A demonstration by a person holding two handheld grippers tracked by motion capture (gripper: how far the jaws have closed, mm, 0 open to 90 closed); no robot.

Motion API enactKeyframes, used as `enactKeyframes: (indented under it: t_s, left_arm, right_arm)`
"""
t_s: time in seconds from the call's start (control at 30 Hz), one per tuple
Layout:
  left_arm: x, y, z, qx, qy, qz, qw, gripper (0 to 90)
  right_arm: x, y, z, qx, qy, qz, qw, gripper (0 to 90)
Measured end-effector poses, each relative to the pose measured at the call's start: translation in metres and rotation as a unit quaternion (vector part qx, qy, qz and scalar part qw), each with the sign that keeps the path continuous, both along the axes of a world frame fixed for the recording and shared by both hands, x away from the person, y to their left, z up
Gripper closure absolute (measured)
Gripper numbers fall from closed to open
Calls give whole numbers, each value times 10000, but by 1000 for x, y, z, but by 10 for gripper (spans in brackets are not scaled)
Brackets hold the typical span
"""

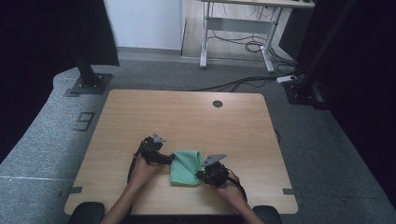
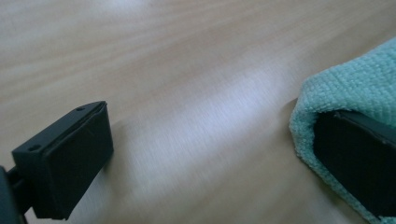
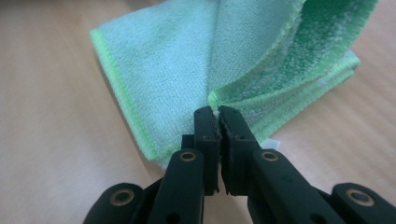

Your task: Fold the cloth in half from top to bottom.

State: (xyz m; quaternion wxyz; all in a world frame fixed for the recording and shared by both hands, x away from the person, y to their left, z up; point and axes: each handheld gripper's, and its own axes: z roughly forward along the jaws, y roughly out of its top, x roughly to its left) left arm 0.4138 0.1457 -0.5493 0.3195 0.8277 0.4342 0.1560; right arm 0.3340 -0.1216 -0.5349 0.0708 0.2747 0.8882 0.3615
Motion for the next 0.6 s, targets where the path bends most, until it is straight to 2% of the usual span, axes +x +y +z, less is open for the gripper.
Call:
enactKeyframes:
  t_s: [0.03,0.1,0.17,0.2,0.23,0.27,0.3,0.33,0.43,0.6]
  left_arm:
    - [5,1,0,-10,-2,-154,9999,0]
    - [6,2,1,-40,14,-231,9997,20]
    - [6,10,9,-235,217,-493,9983,96]
    - [5,12,12,-301,231,-578,9976,141]
    - [5,12,12,-301,231,-578,9976,148]
    - [1,12,23,-366,182,-701,9967,156]
    - [1,12,23,-366,182,-701,9967,167]
    - [-1,9,35,-486,122,-869,9950,185]
    - [0,-6,54,-641,56,-1126,9916,207]
    - [4,-45,76,-562,36,-1450,9878,252]
  right_arm:
    - [9,-2,-1,119,108,-125,9998,852]
    - [11,-3,-2,160,126,-142,9997,851]
    - [14,-5,-3,277,196,-194,9992,849]
    - [13,-5,-3,316,223,-232,9990,848]
    - [13,-5,-3,316,223,-232,9990,848]
    - [13,-6,-4,375,222,-254,9987,848]
    - [13,-6,-5,383,233,-256,9987,848]
    - [13,-6,-5,389,237,-263,9986,848]
    - [13,-7,-5,417,229,-287,9985,847]
    - [12,-8,-6,473,250,-309,9981,845]
